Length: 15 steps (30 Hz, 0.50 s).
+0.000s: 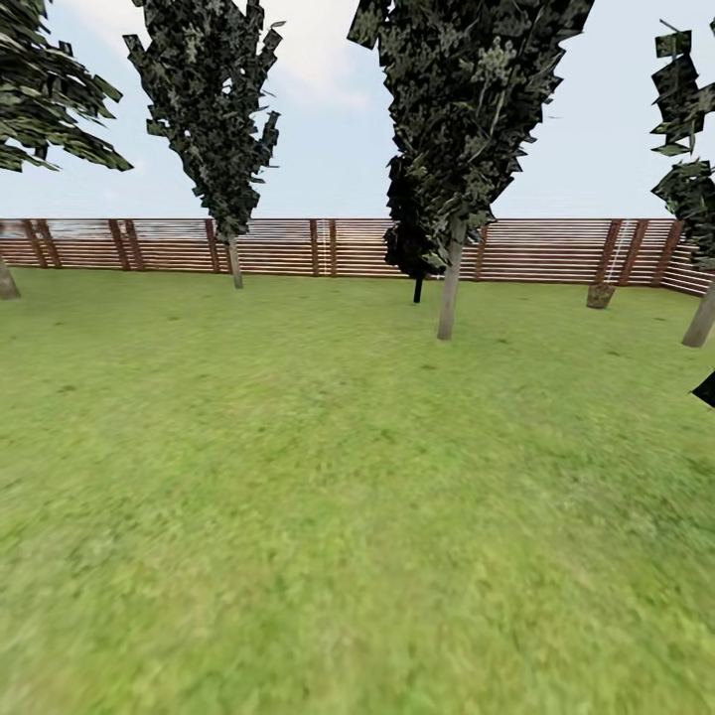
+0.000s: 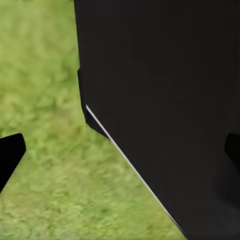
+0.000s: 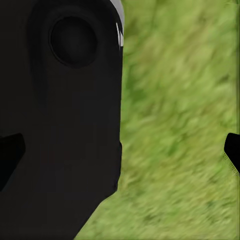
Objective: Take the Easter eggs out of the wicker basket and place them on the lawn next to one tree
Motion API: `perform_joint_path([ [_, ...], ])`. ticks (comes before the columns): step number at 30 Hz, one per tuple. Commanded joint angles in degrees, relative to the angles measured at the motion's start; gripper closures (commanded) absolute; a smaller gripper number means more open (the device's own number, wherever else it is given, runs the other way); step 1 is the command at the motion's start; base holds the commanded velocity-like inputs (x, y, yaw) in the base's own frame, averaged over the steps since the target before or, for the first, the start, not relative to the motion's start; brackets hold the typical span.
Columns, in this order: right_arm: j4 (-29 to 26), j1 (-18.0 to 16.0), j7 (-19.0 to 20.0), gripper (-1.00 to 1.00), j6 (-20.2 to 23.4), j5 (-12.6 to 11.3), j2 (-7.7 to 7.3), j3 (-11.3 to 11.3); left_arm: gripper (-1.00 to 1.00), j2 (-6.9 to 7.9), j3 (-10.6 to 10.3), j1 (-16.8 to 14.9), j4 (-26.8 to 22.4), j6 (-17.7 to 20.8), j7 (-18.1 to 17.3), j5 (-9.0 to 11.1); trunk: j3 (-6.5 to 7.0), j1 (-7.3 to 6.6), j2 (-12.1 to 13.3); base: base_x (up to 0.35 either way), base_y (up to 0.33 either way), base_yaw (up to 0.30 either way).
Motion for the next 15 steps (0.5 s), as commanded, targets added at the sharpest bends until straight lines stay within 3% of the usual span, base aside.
perform_joint_path([
  [1, 0.13, -0.07, -0.23, -1.0, 0.02, 0.25, 0.02, 0.03, -1.0, 0.01, 0.01, 0.01, -0.03, 0.02, -0.02, -0.03, -0.04, 0.03, -0.02, 0.335, 0.0, -0.002],
  [15, 0.13, -0.07, -0.23, -1.0, 0.02, 0.25, 0.02, 0.03, -1.0, 0.01, 0.02, -0.01, -0.03, 0.03, -0.02, -0.04, -0.04, 0.03, -0.02, 0.335, 0.0, 0.0],
])
